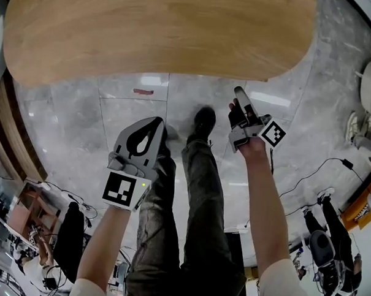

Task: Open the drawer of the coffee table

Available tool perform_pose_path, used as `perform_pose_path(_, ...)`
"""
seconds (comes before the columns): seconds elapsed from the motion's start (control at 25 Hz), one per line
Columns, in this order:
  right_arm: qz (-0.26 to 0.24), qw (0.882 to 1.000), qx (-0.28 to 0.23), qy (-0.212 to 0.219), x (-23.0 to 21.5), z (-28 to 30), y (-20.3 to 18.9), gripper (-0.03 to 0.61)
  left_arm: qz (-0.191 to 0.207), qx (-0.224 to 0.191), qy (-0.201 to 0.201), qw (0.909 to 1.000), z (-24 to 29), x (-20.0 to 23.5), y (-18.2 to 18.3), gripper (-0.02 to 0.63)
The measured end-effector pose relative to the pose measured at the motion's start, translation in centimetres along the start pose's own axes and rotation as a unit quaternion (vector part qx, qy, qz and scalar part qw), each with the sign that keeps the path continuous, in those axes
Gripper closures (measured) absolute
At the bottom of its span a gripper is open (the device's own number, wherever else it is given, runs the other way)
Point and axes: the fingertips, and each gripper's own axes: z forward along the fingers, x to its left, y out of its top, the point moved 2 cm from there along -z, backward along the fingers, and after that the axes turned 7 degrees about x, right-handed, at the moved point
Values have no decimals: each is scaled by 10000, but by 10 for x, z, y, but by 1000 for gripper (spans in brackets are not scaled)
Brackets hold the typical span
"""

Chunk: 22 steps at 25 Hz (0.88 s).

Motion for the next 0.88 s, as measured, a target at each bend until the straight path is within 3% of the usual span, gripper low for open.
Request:
perform_pose_path(0.24, 52, 9994, -30, 347, -28, 45, -4, 425, -58, 109, -108, 9999, 23, 30, -25, 594)
perform_pose_path(0.44, 79, 9959, 290, 852, -37, 65, -13, 376, -306, 204, -133, 9992, 38, 36, -37, 594)
perform_pose_path(0.68, 29, 9936, 326, 1078, -55, 81, -7, 341, -349, 241, -158, 9990, 54, 45, -49, 594)
perform_pose_path(0.88, -51, 9873, 400, 1535, -64, 96, -1, 308, -313, 268, -218, 9989, 69, 56, -57, 594)
